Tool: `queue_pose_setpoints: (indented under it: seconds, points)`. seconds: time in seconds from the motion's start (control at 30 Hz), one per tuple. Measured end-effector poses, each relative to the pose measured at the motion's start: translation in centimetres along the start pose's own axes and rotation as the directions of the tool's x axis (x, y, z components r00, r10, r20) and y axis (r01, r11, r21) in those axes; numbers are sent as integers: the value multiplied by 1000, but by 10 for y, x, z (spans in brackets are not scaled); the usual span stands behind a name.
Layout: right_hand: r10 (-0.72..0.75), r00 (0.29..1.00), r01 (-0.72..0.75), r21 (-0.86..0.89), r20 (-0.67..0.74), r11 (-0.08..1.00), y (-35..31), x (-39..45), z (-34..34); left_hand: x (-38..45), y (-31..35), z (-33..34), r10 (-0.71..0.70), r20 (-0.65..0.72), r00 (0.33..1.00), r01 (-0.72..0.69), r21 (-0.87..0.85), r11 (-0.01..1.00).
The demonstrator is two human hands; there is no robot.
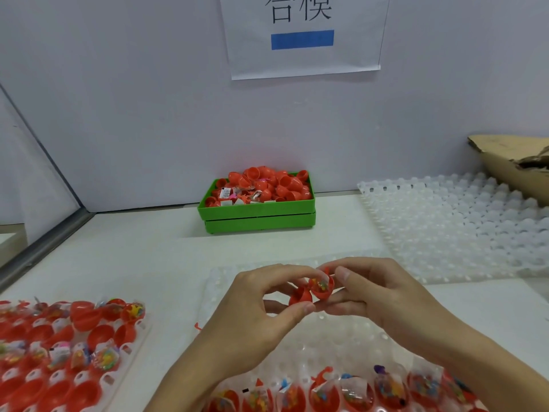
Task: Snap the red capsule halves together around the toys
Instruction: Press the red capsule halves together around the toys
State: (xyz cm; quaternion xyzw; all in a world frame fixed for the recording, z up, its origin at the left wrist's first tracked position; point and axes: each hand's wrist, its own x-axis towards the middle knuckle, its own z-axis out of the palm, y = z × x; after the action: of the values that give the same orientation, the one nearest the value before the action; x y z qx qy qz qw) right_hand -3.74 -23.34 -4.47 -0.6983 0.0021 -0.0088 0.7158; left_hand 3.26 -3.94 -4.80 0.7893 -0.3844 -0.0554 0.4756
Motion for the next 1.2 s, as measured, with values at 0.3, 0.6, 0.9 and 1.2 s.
queue_pose_setpoints:
  seconds: [0.3,0.6,0.9,1.2]
  points:
    - [-72,994,62,-114,-87,992,-3,-2,-1,2,-3,1,-14,-122,992,4,-87,996]
    - [-102,992,89,-152,-76,984,-3,-3,5,2,2,2,26,-149,988,-30,-22,999]
    - [-144,987,136,-107,-73,985,-5,-4,6,2,3,3,23,-205,978,-35,-54,998]
    - [-161,986,154,-133,-38,979,-4,-5,7,3,3,2,68,-210,975,-71,-6,997]
